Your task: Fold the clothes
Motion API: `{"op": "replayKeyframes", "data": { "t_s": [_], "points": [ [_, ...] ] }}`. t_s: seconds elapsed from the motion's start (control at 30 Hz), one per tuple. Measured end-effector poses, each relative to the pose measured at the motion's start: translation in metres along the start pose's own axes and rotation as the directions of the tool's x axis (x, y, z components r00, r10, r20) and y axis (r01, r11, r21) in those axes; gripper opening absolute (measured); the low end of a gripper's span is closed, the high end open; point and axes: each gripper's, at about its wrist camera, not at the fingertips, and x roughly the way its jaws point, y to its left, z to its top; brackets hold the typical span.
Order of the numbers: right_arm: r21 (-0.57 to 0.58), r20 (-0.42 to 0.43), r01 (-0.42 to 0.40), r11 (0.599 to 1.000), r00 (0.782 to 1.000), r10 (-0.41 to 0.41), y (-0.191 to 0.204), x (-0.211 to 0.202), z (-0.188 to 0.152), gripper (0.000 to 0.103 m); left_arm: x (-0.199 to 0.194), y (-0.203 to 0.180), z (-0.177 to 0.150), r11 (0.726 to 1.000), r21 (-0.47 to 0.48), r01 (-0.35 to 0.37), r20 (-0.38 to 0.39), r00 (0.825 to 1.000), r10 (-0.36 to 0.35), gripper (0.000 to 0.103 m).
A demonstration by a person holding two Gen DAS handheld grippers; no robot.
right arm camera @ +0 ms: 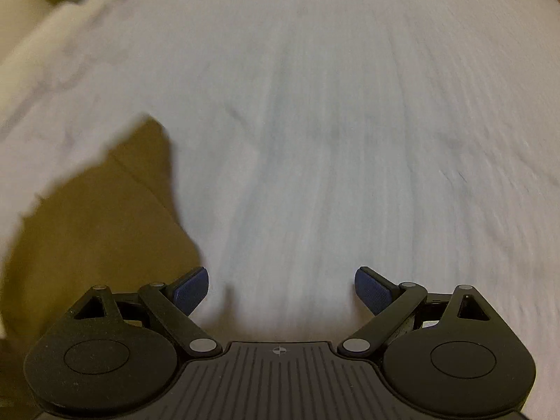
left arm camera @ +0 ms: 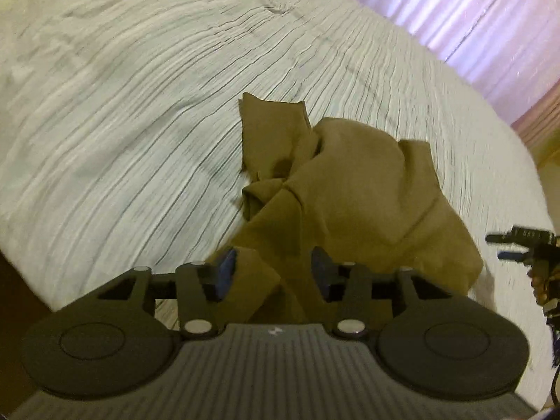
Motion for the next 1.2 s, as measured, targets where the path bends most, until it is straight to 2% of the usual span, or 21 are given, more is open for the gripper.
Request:
{"op": "replayKeyframes", "data": {
  "t_s": [0.1,0.17,0.27,0.37,0.5,0.53,0.57,0.6,0.63,0.67,0.7,0.77,0.83,0.9,1.0,1.07,1.13,1.17,1.2],
  "points": [
    [0.028,0.023,-0.141,0.990,0.990,0.140,0.008,0.012,0.035,0.094,0.019,0.017,0.000,0.999,-0.049,-0.007,-0.009,1.000,0.007,0.051],
    [0.065,0.028,-0.231,0.971,0.973,0.229,0.013,0.023,0.055,0.094,0.029,0.030,0.000,0.992,-0.126,0.008,-0.020,1.000,-0.011,0.051],
    [0.115,0.026,-0.316,0.942,0.949,0.315,0.023,0.054,0.077,0.094,0.040,0.047,-0.001,0.972,-0.233,0.043,-0.033,0.998,-0.052,0.051],
    [0.167,0.017,-0.377,0.911,0.925,0.380,0.034,0.087,0.097,0.094,0.046,0.051,-0.007,0.962,-0.255,0.094,-0.043,0.993,-0.108,0.041],
    [0.262,-0.026,-0.392,0.882,0.911,0.412,0.045,0.140,0.104,0.093,0.048,0.047,-0.011,0.958,-0.260,0.118,-0.072,0.987,-0.141,0.011],
    [0.287,-0.039,-0.405,0.868,0.901,0.433,0.045,0.148,0.100,0.093,0.048,0.046,-0.011,0.956,-0.265,0.121,-0.070,0.987,-0.145,0.009],
    [0.302,-0.044,-0.436,0.848,0.882,0.469,0.047,0.154,0.097,0.071,0.046,0.044,-0.010,0.957,-0.265,0.122,-0.063,0.988,-0.143,0.008],
    [0.309,-0.034,-0.467,0.829,0.865,0.500,0.048,0.156,0.095,0.008,0.043,0.041,-0.006,0.960,-0.256,0.118,-0.051,0.989,-0.136,0.007],
    [0.307,-0.038,-0.460,0.833,0.869,0.494,0.048,0.150,0.090,0.006,0.039,0.038,-0.002,0.963,-0.242,0.119,-0.034,0.991,-0.131,0.006],
    [0.295,-0.003,-0.461,0.837,0.876,0.483,0.046,0.140,0.086,0.006,0.034,0.034,0.004,0.967,-0.222,0.124,-0.011,0.991,-0.130,0.006],
    [0.278,0.055,-0.487,0.828,0.868,0.493,0.041,0.125,0.082,0.005,0.029,0.031,0.010,0.971,-0.202,0.130,0.013,0.991,-0.130,0.006],
    [0.284,0.191,-0.546,0.788,0.838,0.511,0.019,0.080,0.071,0.005,0.016,0.021,0.026,0.975,-0.153,0.159,0.067,0.986,-0.151,0.005],
    [0.288,0.332,-0.575,0.766,0.810,0.483,-0.007,0.021,0.058,0.005,0.001,0.004,0.047,0.973,-0.085,0.213,0.121,0.972,-0.202,0.005],
    [0.266,0.460,-0.589,0.763,0.773,0.436,-0.030,-0.043,0.045,0.005,-0.012,-0.020,0.071,0.955,0.000,0.295,0.168,0.942,-0.291,0.005],
    [0.167,0.633,-0.539,0.826,0.701,0.329,-0.052,-0.157,0.024,0.005,-0.029,-0.066,0.109,0.894,0.145,0.424,0.205,0.871,-0.446,0.005],
    [0.101,0.714,-0.475,0.874,0.646,0.269,-0.052,-0.218,0.015,0.005,-0.036,-0.102,0.138,0.833,0.245,0.496,0.209,0.812,-0.545,0.005],
    [0.046,0.789,-0.395,0.917,0.578,0.209,-0.051,-0.274,0.011,0.005,-0.034,-0.140,0.173,0.763,0.340,0.549,0.206,0.748,-0.630,0.005],
    [0.030,0.817,-0.353,0.935,0.548,0.181,-0.048,-0.291,0.017,0.005,-0.033,-0.159,0.190,0.724,0.386,0.572,0.201,0.714,-0.671,0.005],
    [0.020,0.841,-0.301,0.953,0.521,0.147,-0.048,-0.305,0.026,0.005,-0.027,-0.180,0.209,0.697,0.419,0.582,0.196,0.692,-0.695,0.006]
  ]
}}
